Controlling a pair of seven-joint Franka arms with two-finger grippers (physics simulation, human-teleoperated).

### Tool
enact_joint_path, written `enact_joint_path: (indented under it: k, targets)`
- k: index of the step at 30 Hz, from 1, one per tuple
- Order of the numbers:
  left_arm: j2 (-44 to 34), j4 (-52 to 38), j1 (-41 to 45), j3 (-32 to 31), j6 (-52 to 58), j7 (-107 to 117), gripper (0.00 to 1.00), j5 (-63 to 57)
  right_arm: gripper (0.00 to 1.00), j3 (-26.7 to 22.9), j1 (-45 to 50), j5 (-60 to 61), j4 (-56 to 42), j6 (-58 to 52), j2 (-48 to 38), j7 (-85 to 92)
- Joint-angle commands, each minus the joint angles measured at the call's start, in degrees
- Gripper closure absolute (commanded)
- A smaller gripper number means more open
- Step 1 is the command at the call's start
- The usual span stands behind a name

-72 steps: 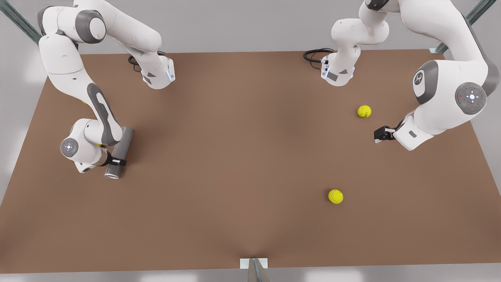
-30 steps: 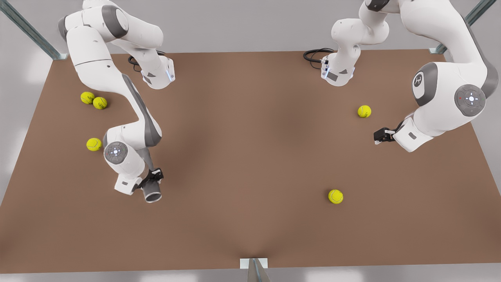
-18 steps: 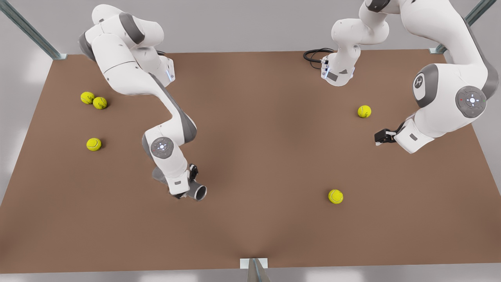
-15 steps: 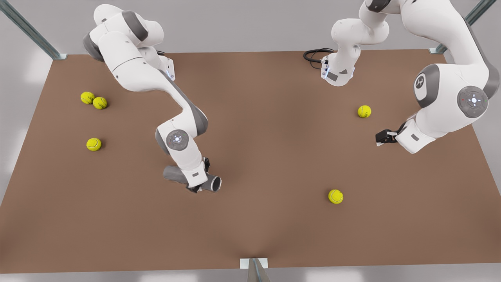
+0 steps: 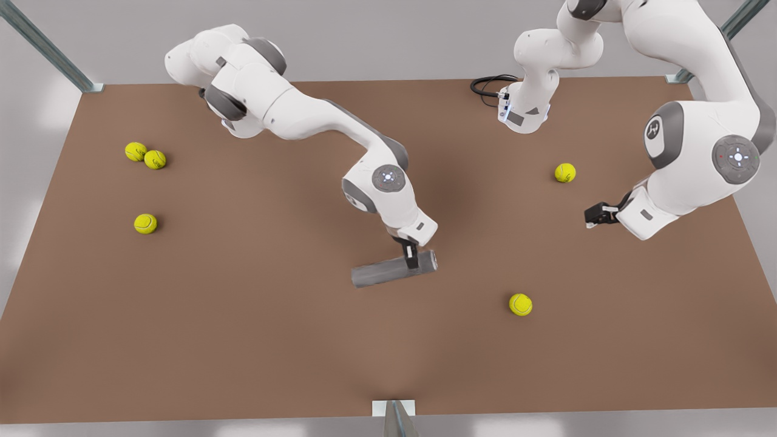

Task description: Put the tennis tube upright

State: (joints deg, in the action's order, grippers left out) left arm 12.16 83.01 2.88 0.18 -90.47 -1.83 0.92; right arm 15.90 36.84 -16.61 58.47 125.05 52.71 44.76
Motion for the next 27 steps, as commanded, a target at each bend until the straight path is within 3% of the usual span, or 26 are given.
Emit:
enact_joint_path:
  k: [1, 4, 6, 8, 9, 10, 12, 14, 17, 23, 27]
  targets:
    - [0.0, 0.0, -0.1, 0.0, -0.3, 0.1, 0.0, 0.0, 0.05, -3.1, 3.5, 1.4, -4.8, -6.8, 2.8, -0.5]
    - [0.0, 0.0, 0.0, 0.0, -0.4, 0.1, 0.0, 0.0, 0.0, -3.1, 3.5, 2.4, -5.1, -7.6, 3.3, -0.7]
    - [-0.1, 0.0, 0.0, 0.0, -0.4, 0.1, 0.0, 0.0, 0.0, -4.0, -1.2, 7.6, -4.7, -15.3, 0.7, -12.0]
    - [0.7, 1.3, -1.6, 0.2, -0.5, -0.2, 0.0, 7.6, 0.0, -3.9, -14.4, 7.3, 1.8, -25.6, -13.0, -25.3]
    - [5.1, 1.5, -4.5, 0.3, -0.3, -0.1, 0.0, 19.2, 0.0, -3.8, -22.8, 7.5, 18.1, -23.6, -26.0, -33.6]
    - [11.5, 1.5, -8.3, 1.6, -0.2, -5.3, 0.0, 33.5, 0.0, -3.6, -29.4, 7.8, 27.8, -22.0, -33.9, -43.0]
    - [22.3, 2.6, -12.6, 2.2, -0.1, -23.1, 0.0, 46.1, 0.0, -3.8, -40.8, 11.5, 34.0, -23.3, -42.3, -51.3]
    - [27.7, 5.4, -13.0, 2.0, -1.6, -36.1, 0.0, 53.0, 0.0, -3.8, -44.7, 14.8, 27.1, -25.4, -41.7, -50.7]
    - [27.7, 16.0, -11.8, -1.0, -12.4, -46.1, 0.0, 68.9, 0.0, -3.8, -44.7, 14.6, 26.7, -26.4, -41.5, -50.8]
    - [30.6, 16.6, -6.9, -4.0, -23.2, -54.5, 0.0, 84.2, 0.0, -3.9, -44.8, 13.6, 26.6, -26.3, -41.5, -50.8]
    - [33.4, 16.7, -6.4, -7.2, -23.9, -54.7, 0.0, 86.0, 0.0, -3.9, -44.6, 13.5, 26.6, -26.0, -41.1, -50.9]
